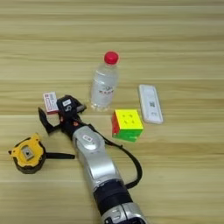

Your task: Move the objects on the table

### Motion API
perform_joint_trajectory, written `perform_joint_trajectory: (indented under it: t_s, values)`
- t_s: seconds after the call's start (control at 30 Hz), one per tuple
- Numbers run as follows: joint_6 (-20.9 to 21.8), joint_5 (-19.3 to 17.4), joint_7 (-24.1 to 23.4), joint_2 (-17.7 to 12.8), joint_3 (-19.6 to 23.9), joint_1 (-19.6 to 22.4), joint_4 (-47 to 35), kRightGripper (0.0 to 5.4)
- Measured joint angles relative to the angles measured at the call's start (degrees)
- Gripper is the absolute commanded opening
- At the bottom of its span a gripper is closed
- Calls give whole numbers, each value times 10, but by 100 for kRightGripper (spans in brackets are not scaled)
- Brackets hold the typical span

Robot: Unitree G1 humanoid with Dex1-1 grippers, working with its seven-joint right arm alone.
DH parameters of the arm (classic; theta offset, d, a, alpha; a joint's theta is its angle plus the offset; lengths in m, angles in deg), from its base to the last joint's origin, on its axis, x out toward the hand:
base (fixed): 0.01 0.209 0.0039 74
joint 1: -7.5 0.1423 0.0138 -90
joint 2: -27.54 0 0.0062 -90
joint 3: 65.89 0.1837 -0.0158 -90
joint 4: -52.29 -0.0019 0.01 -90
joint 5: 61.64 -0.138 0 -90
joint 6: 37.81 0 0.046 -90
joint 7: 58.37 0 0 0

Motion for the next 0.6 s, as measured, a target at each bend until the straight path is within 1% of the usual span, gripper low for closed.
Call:
perform_joint_trajectory:
  t_s: [0.3,0.47,0.5,0.6]
  values:
    - [-2,-2,5,6,4,1,10,535]
    - [-3,-5,13,9,6,5,15,473]
    - [-3,-5,14,9,6,5,15,473]
    - [-3,-5,15,9,6,5,15,442]
